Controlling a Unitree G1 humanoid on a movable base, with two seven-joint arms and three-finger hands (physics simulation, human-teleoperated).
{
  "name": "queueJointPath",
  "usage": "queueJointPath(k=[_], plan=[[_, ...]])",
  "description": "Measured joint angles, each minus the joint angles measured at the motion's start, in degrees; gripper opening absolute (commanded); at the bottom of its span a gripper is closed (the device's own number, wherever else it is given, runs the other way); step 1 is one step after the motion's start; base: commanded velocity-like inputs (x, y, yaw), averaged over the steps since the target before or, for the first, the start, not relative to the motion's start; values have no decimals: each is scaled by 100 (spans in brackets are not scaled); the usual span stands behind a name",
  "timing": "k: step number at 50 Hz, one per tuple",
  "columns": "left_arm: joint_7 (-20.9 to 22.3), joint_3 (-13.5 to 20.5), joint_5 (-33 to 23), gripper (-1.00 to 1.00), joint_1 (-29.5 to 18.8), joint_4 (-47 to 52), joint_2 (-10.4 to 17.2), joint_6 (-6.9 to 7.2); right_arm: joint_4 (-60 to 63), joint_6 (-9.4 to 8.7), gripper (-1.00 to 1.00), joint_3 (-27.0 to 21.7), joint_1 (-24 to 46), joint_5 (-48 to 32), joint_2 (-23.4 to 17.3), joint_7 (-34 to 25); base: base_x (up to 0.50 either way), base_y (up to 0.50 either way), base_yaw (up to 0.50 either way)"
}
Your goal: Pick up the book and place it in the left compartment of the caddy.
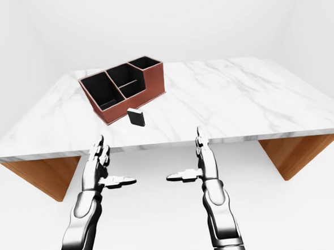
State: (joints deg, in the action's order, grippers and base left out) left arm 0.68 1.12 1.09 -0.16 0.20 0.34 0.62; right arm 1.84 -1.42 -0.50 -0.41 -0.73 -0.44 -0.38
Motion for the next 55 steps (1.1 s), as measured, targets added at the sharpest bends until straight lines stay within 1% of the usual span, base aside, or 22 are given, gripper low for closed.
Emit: queueJointPath(k=[8,14,16,19,23,24,33,43,50,55], plan=[[39,121,185,100,10,93,31,69,617,-346,100,-27,-162,-128,-19,-35,0,0,0],[42,214,379,100,37,273,43,94,890,-358,100,-51,-236,-177,-24,-57,0,0,0],[34,254,467,100,57,399,47,127,974,-358,100,-56,-261,-188,-24,-63,0,0,0],[6,335,629,100,82,632,55,228,1093,-358,100,-64,-297,-198,-23,-72,0,0,0],[-59,506,883,100,74,934,98,417,1246,-358,100,-70,-343,-207,-21,-81,0,0,0],[-73,551,945,100,70,999,112,438,1283,-358,100,-68,-352,-209,-19,-84,0,0,0],[-186,1037,1531,100,-15,1626,295,438,1687,-358,100,-23,-443,-264,-9,-99,0,0,0],[-328,1592,2140,100,-169,1958,556,438,2437,-358,100,51,-609,-368,0,-127,0,0,0],[-382,1808,2394,100,-216,2080,671,438,3391,-358,100,211,-786,-548,0,-151,0,0,0],[-409,1912,2514,100,-233,2136,727,438,4231,-358,100,460,-863,-804,-17,-151,0,0,0]])
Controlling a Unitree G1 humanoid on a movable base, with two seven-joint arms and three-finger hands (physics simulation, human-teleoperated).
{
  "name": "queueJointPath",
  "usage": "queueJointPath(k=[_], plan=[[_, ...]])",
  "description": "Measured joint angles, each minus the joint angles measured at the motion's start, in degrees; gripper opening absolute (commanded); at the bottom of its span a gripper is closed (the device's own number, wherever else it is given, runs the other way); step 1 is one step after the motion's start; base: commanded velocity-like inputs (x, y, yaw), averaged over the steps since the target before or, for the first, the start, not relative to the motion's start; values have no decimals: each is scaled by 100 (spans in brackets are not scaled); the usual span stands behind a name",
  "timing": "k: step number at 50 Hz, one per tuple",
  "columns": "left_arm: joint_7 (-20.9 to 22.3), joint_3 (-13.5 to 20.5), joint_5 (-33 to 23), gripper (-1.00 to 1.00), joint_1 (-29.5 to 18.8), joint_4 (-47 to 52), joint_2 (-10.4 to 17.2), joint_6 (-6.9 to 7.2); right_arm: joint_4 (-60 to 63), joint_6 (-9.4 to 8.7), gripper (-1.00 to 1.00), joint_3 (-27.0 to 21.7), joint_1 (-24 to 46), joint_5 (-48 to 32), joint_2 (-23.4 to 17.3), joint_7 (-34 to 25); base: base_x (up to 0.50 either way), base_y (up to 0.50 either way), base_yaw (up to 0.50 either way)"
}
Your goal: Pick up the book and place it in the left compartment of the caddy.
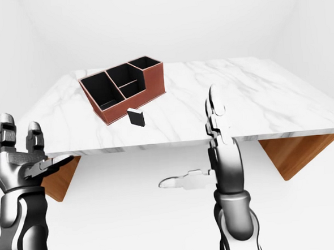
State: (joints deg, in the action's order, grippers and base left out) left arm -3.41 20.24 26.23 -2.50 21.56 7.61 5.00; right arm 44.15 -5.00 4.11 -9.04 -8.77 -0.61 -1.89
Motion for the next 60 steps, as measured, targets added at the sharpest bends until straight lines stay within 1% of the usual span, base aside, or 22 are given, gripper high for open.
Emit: queueJointPath(k=[3,5,10,13,17,18,24,35,43,47,60], plan=[[-10,52,55,100,-13,12,29,0,417,0,100,195,-29,-259,59,-57,0,0,0],[-19,82,89,100,-18,25,45,0,633,0,100,335,-59,-528,198,-189,0,0,0],[-40,141,154,100,-30,49,78,0,1014,0,100,593,-162,-1373,827,-799,0,0,0],[-45,163,176,100,-37,47,93,0,1165,0,100,649,-219,-1797,1212,-1170,0,0,0],[-50,190,204,100,-45,42,111,0,1306,0,100,673,-269,-2243,1604,-1566,0,12,0],[-44,176,221,100,-47,52,61,0,1335,0,100,640,-281,-2342,1662,-1640,0,50,0],[-70,222,257,100,-39,106,102,0,1447,0,100,662,-315,-2763,2030,-2003,0,50,0],[-88,282,295,100,-40,157,143,0,1539,0,100,636,-345,-3058,2061,-2309,0,50,0],[-87,302,308,100,-45,148,161,0,1564,0,100,615,-350,-3105,2061,-2378,0,50,0],[-92,316,298,100,-44,144,172,0,1573,0,100,626,-358,-3094,2061,-2388,8,26,0],[-93,320,305,100,-53,140,178,0,1583,0,100,593,-410,-2998,2061,-2388,46,23,0]])
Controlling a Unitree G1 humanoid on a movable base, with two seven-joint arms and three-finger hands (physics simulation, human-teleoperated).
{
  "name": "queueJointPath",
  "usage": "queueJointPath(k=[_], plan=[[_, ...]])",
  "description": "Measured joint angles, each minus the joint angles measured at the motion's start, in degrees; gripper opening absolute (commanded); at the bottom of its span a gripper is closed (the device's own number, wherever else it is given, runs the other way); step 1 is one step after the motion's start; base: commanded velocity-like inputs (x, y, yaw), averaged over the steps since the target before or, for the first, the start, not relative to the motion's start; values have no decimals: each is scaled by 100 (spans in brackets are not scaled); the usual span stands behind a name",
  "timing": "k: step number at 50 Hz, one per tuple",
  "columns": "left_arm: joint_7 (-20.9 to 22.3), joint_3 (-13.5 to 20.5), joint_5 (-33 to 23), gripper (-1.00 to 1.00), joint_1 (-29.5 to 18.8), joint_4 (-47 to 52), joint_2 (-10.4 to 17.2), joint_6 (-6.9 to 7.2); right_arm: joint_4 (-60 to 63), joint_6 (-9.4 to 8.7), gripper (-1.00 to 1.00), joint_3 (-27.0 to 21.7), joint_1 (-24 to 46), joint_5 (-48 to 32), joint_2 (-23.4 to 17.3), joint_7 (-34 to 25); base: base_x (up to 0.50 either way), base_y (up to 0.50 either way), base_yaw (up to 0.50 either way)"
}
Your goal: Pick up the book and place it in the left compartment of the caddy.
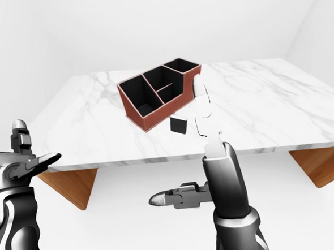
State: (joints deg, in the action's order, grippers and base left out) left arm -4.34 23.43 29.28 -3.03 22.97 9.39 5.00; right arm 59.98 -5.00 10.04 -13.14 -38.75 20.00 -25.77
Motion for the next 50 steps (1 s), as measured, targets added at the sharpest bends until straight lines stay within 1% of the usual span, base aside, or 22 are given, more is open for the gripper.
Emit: queueJointPath(k=[23,35,50], plan=[[-10,10,10,100,8,34,1,0,0,0,100,-44,-59,133,0,-3,50,22,0],[-13,12,9,100,19,82,-7,0,0,0,100,-125,-81,483,-100,206,50,0,0],[-16,23,27,100,25,140,-10,0,0,0,100,-158,-120,642,-191,279,50,0,0]])
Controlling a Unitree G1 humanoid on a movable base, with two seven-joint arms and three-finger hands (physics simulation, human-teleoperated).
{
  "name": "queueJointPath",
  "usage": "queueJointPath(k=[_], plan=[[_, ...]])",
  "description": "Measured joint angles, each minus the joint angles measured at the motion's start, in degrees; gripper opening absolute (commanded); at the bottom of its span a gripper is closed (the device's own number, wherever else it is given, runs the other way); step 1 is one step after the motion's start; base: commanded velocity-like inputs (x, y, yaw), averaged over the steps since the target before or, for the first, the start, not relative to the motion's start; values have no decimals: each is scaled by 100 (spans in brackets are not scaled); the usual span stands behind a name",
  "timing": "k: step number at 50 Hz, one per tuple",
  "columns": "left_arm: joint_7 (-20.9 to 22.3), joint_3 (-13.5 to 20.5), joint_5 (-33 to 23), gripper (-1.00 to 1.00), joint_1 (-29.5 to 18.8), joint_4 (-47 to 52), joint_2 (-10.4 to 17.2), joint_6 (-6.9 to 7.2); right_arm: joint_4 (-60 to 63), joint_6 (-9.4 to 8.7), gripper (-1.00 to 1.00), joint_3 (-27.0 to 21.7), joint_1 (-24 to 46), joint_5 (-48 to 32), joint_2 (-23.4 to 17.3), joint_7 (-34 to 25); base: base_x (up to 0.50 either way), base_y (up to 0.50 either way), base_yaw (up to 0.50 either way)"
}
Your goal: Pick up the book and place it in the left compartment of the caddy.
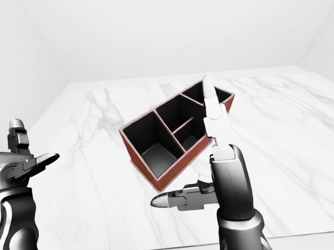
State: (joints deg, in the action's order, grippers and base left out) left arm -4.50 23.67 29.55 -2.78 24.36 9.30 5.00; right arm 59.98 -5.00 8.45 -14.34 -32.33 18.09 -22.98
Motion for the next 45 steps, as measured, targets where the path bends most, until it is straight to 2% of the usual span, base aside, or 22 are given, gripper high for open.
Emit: queueJointPath(k=[9,16,22,29,37,45], plan=[[9,-8,-2,100,-9,-29,-1,0,-5,0,100,-18,9,101,-81,85,46,0,0],[18,-8,0,100,-29,-63,4,0,-6,0,100,-36,11,130,-93,135,0,0,0],[10,4,14,100,-13,-28,9,0,2,0,100,-100,-123,-225,191,-186,0,0,0],[-1,29,34,100,0,22,14,0,1,0,100,-507,-465,-835,191,-983,0,0,0],[1,41,35,100,2,27,16,0,-2,14,100,-1222,-720,-1124,191,-1695,0,0,0],[-2,52,40,100,6,44,17,0,-5,232,100,-1842,-858,-1184,191,-1702,0,0,0]])
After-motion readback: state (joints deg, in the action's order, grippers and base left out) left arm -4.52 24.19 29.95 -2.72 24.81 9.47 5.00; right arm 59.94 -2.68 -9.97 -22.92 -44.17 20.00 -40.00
